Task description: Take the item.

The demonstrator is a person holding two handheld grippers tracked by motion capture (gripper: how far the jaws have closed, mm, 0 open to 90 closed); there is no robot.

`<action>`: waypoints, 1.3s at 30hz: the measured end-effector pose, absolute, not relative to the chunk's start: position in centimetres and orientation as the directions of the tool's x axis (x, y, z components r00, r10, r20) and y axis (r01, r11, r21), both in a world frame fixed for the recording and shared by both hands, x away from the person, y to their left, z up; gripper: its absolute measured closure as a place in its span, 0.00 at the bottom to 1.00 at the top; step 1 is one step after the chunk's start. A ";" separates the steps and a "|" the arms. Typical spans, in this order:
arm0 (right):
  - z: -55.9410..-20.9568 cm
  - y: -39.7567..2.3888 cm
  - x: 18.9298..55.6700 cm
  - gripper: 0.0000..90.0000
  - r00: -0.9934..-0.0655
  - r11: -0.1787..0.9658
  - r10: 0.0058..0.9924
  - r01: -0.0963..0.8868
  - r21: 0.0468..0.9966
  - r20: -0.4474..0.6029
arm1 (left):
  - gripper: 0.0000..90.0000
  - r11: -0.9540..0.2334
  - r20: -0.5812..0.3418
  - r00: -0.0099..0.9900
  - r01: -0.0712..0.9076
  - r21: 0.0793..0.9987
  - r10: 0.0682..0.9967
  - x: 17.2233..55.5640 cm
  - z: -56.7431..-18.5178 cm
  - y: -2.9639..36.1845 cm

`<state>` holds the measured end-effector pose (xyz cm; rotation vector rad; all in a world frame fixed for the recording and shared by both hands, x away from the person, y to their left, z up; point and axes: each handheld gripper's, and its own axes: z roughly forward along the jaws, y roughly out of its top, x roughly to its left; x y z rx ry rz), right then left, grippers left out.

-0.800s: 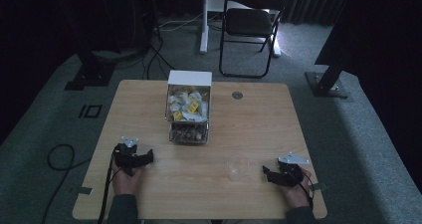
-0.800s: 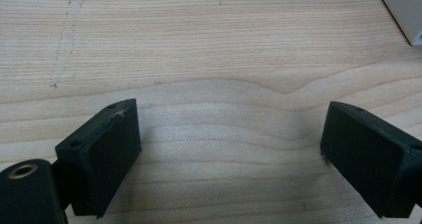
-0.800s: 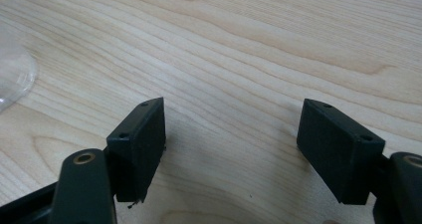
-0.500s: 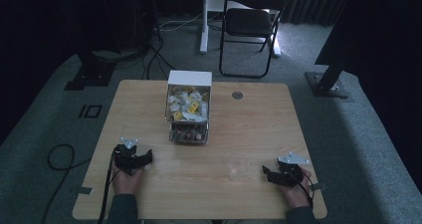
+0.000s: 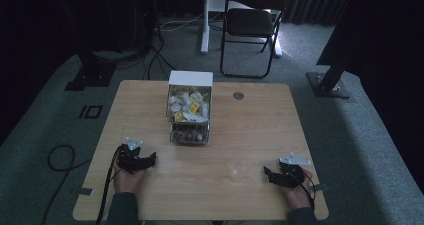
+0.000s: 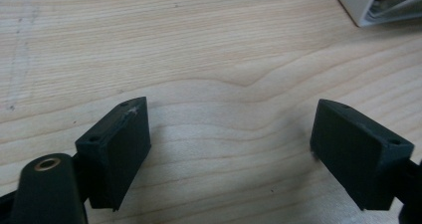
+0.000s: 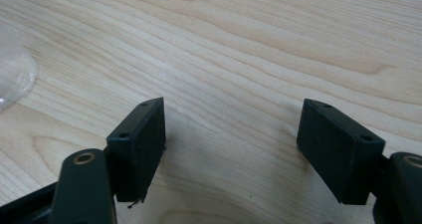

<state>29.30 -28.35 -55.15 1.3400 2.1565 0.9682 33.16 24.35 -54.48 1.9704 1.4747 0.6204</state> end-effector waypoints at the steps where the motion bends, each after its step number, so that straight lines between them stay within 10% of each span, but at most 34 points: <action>1: -55.1 -28.4 29.3 0.30 -0.447 0.293 0.895 0.601 0.744 0.009 | 0.21 -0.212 0.016 0.281 0.683 0.699 0.959 33.1 -54.4 24.3; 39: -55.1 -28.4 29.3 0.30 -0.446 0.293 0.895 0.601 0.743 0.008 | 0.37 -0.219 -0.043 0.391 0.599 0.770 0.919 31.6 -49.6 21.3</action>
